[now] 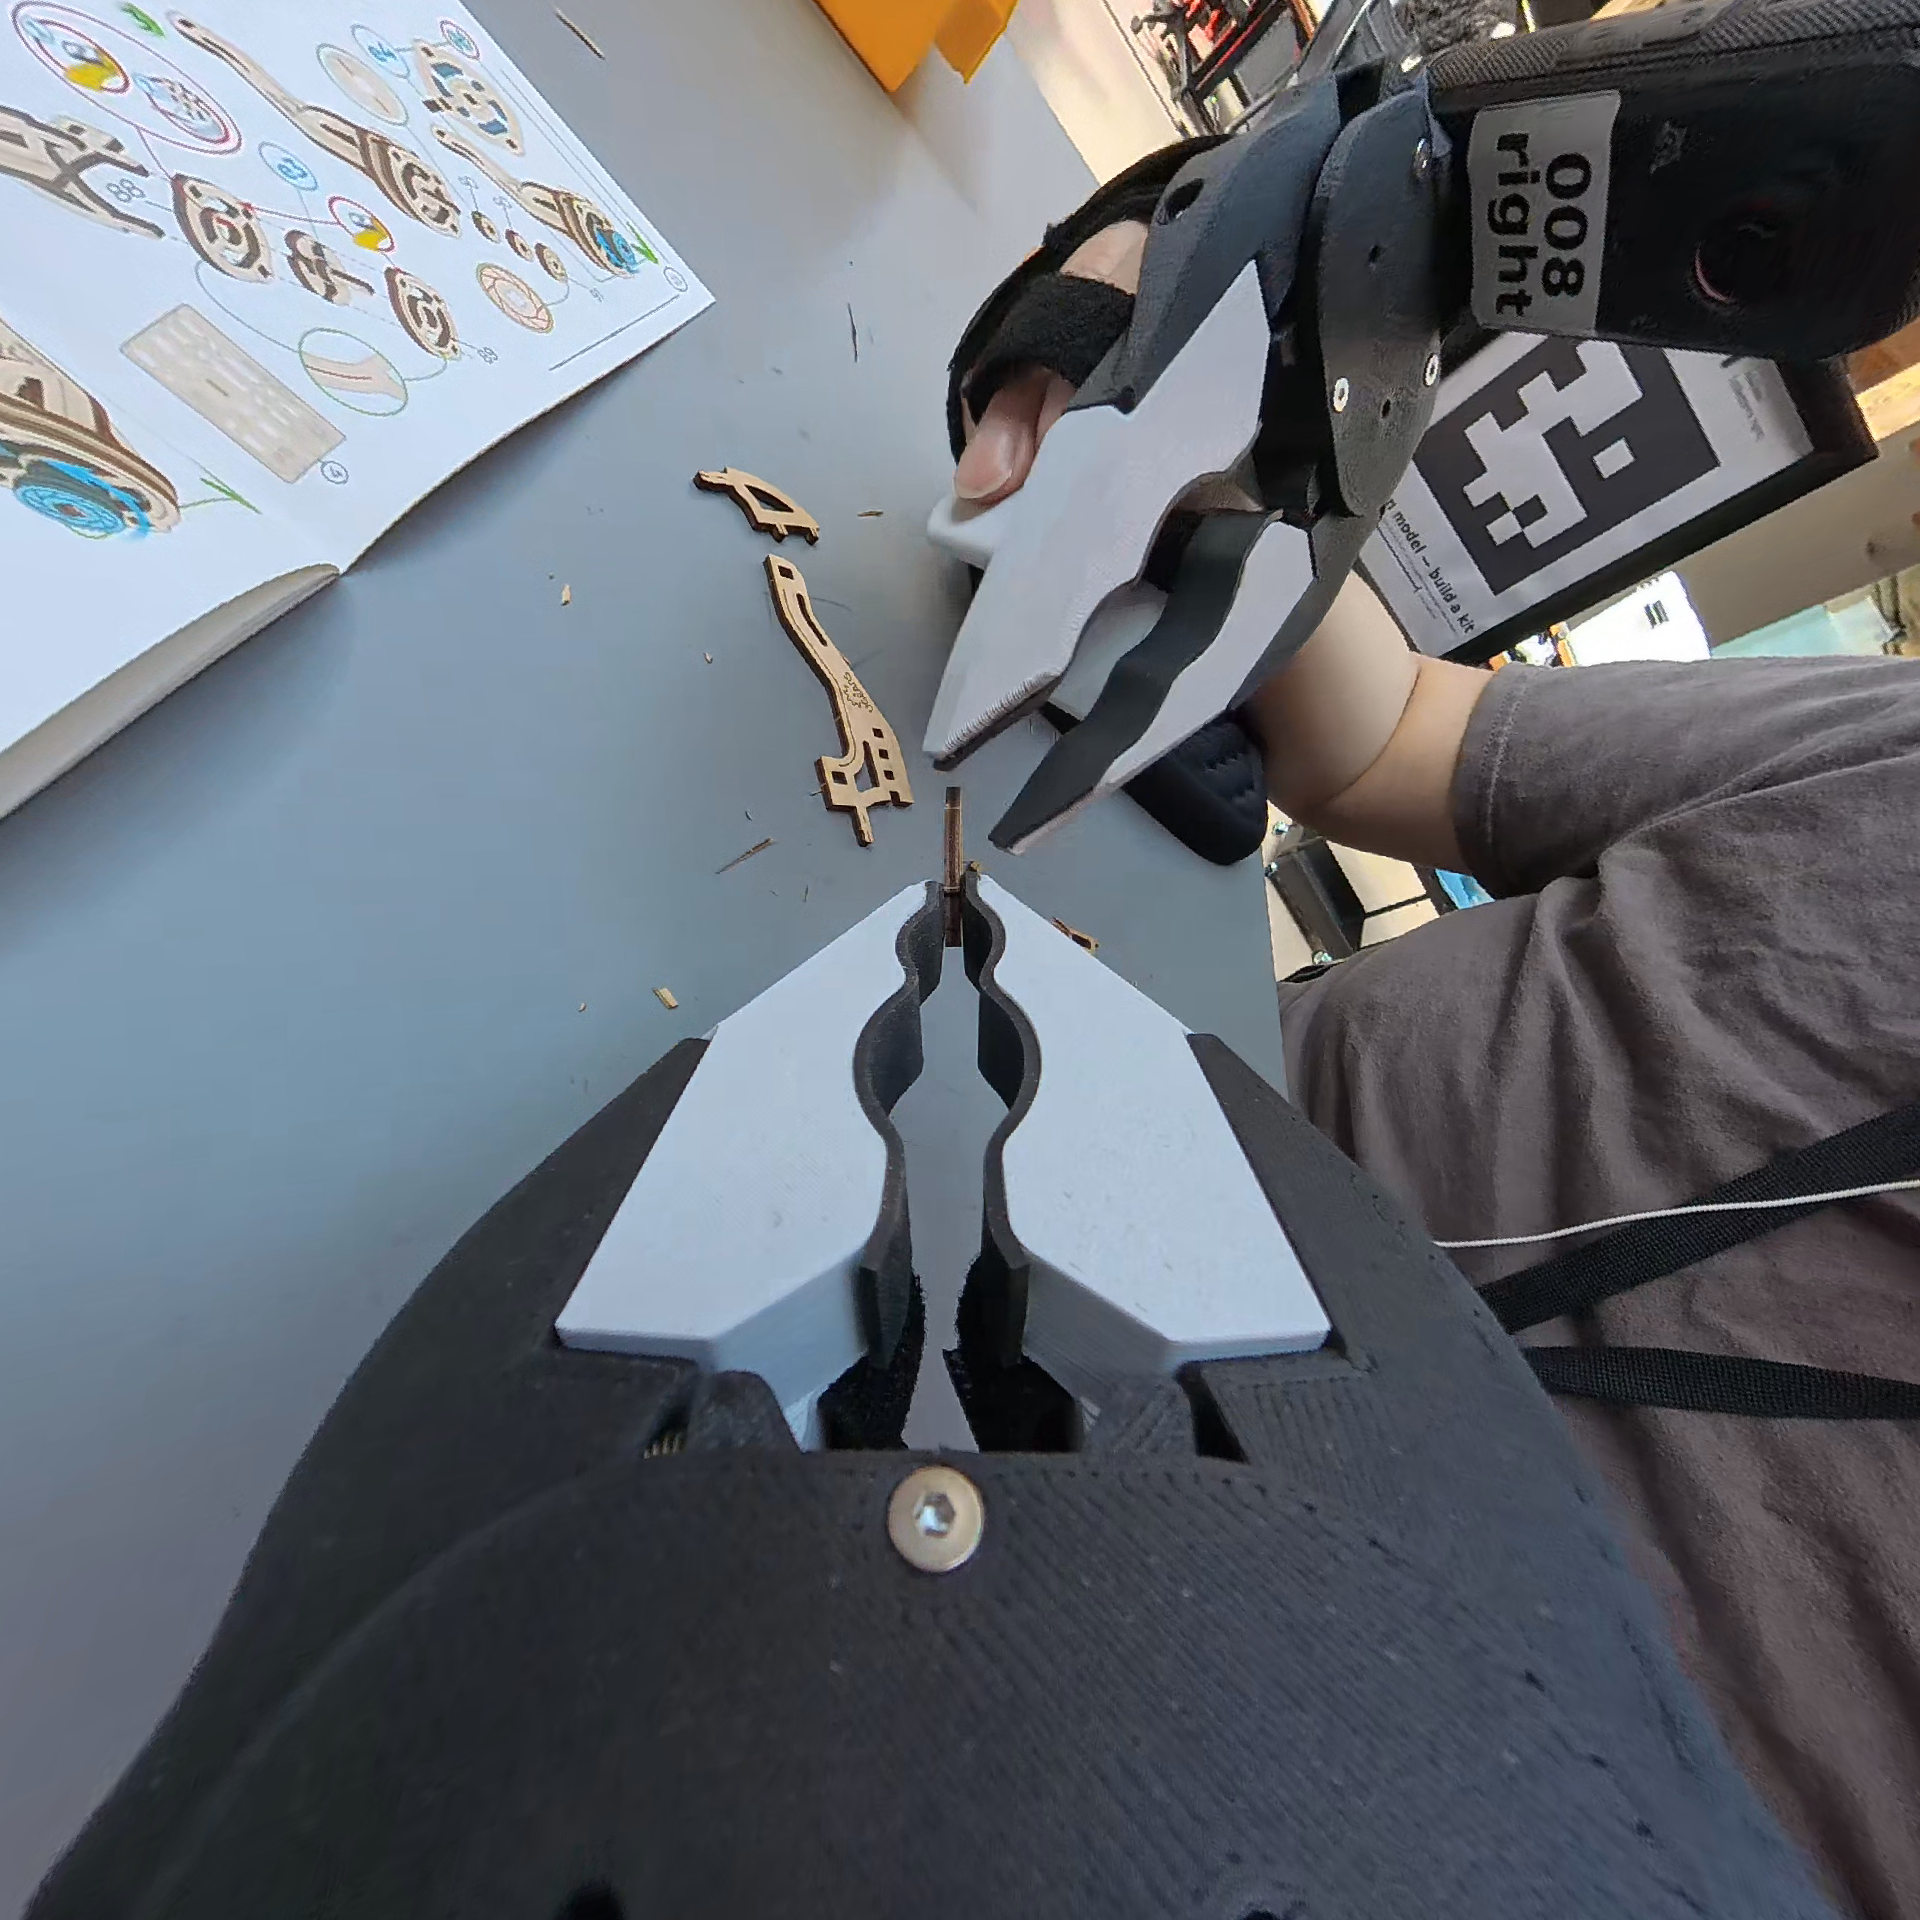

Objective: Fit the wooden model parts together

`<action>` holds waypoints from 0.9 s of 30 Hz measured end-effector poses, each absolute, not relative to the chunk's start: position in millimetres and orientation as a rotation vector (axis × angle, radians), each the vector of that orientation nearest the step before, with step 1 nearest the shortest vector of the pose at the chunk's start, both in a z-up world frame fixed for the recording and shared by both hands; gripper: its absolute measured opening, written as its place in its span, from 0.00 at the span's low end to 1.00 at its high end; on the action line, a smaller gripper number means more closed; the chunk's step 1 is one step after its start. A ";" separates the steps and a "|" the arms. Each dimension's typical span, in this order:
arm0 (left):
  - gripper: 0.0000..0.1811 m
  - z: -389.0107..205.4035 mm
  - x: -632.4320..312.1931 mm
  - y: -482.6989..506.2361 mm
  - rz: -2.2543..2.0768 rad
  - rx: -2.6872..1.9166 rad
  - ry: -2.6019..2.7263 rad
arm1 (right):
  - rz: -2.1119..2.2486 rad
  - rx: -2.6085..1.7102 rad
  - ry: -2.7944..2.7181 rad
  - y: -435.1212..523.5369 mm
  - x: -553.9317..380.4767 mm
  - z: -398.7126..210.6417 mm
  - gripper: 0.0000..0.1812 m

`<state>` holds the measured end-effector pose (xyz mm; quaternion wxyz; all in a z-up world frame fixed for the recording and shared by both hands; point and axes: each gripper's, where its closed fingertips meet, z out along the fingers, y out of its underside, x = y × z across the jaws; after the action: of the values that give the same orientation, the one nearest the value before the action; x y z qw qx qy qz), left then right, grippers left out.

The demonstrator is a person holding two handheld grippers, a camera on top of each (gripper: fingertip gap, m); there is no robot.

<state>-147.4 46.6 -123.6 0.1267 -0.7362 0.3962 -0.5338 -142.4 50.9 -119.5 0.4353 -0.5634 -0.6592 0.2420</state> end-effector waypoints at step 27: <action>0.00 -151.4 -100.7 44.9 -1.061 -2.204 1.187 | 0.624 -1.768 -1.633 69.9 -72.1 -146.2 0.05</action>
<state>-100.7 44.9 -151.4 0.2098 -0.7926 0.4268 -0.3815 -72.1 69.9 -146.2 0.3219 -0.6733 -0.6217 0.2377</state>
